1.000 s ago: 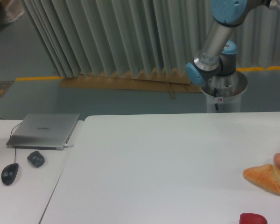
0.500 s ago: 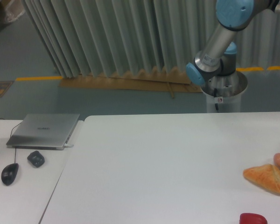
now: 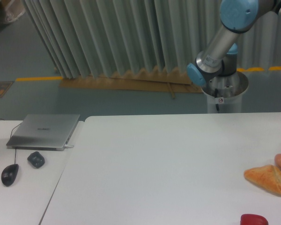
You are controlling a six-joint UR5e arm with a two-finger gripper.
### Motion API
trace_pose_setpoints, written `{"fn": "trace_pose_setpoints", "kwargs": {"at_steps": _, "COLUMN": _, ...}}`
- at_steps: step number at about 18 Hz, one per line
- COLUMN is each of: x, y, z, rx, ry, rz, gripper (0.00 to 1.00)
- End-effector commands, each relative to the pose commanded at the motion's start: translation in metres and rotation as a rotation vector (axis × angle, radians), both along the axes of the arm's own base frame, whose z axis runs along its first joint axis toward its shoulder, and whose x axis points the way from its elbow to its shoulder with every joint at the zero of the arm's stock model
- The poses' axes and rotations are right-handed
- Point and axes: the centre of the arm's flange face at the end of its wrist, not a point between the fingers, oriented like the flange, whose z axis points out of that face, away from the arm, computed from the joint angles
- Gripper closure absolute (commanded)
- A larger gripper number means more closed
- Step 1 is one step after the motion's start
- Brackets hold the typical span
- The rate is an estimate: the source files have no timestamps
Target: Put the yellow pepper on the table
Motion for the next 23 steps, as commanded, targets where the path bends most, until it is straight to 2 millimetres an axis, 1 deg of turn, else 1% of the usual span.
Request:
{"fn": "trace_pose_setpoints", "kwargs": {"at_steps": 2, "x": -0.002, "y": 0.0, "z": -0.003, "rx": -0.001, "ry": -0.001, "rz": -0.001, "gripper": 0.0}}
{"fn": "trace_pose_setpoints", "kwargs": {"at_steps": 3, "x": -0.002, "y": 0.0, "z": -0.002, "rx": -0.002, "ry": 0.0, "rz": -0.001, "gripper": 0.02}}
{"fn": "trace_pose_setpoints", "kwargs": {"at_steps": 4, "x": -0.001, "y": 0.001, "z": -0.003, "rx": -0.003, "ry": -0.001, "rz": -0.001, "gripper": 0.08}}
{"fn": "trace_pose_setpoints", "kwargs": {"at_steps": 5, "x": 0.0, "y": 0.002, "z": -0.003, "rx": -0.007, "ry": -0.001, "rz": -0.006, "gripper": 0.1}}
{"fn": "trace_pose_setpoints", "kwargs": {"at_steps": 6, "x": 0.0, "y": 0.002, "z": -0.003, "rx": -0.007, "ry": -0.001, "rz": -0.003, "gripper": 0.18}}
{"fn": "trace_pose_setpoints", "kwargs": {"at_steps": 7, "x": 0.0, "y": 0.002, "z": -0.004, "rx": -0.008, "ry": -0.002, "rz": -0.008, "gripper": 0.19}}
{"fn": "trace_pose_setpoints", "kwargs": {"at_steps": 8, "x": 0.0, "y": 0.002, "z": -0.004, "rx": -0.008, "ry": -0.002, "rz": -0.008, "gripper": 0.24}}
{"fn": "trace_pose_setpoints", "kwargs": {"at_steps": 10, "x": 0.0, "y": 0.002, "z": -0.002, "rx": -0.008, "ry": -0.001, "rz": -0.011, "gripper": 0.28}}
{"fn": "trace_pose_setpoints", "kwargs": {"at_steps": 11, "x": 0.0, "y": 0.002, "z": -0.002, "rx": -0.007, "ry": -0.001, "rz": -0.006, "gripper": 0.33}}
{"fn": "trace_pose_setpoints", "kwargs": {"at_steps": 12, "x": 0.001, "y": 0.001, "z": -0.002, "rx": -0.011, "ry": -0.001, "rz": -0.013, "gripper": 0.36}}
{"fn": "trace_pose_setpoints", "kwargs": {"at_steps": 13, "x": 0.001, "y": 0.001, "z": 0.0, "rx": -0.011, "ry": 0.0, "rz": -0.015, "gripper": 0.36}}
{"fn": "trace_pose_setpoints", "kwargs": {"at_steps": 15, "x": 0.002, "y": 0.001, "z": -0.001, "rx": -0.01, "ry": -0.003, "rz": -0.009, "gripper": 0.46}}
{"fn": "trace_pose_setpoints", "kwargs": {"at_steps": 19, "x": 0.005, "y": 0.001, "z": 0.006, "rx": -0.014, "ry": 0.006, "rz": -0.009, "gripper": 0.46}}
{"fn": "trace_pose_setpoints", "kwargs": {"at_steps": 20, "x": 0.007, "y": 0.0, "z": 0.015, "rx": -0.014, "ry": 0.017, "rz": -0.013, "gripper": 0.44}}
{"fn": "trace_pose_setpoints", "kwargs": {"at_steps": 23, "x": 0.015, "y": -0.002, "z": 0.029, "rx": -0.018, "ry": 0.004, "rz": -0.016, "gripper": 0.44}}
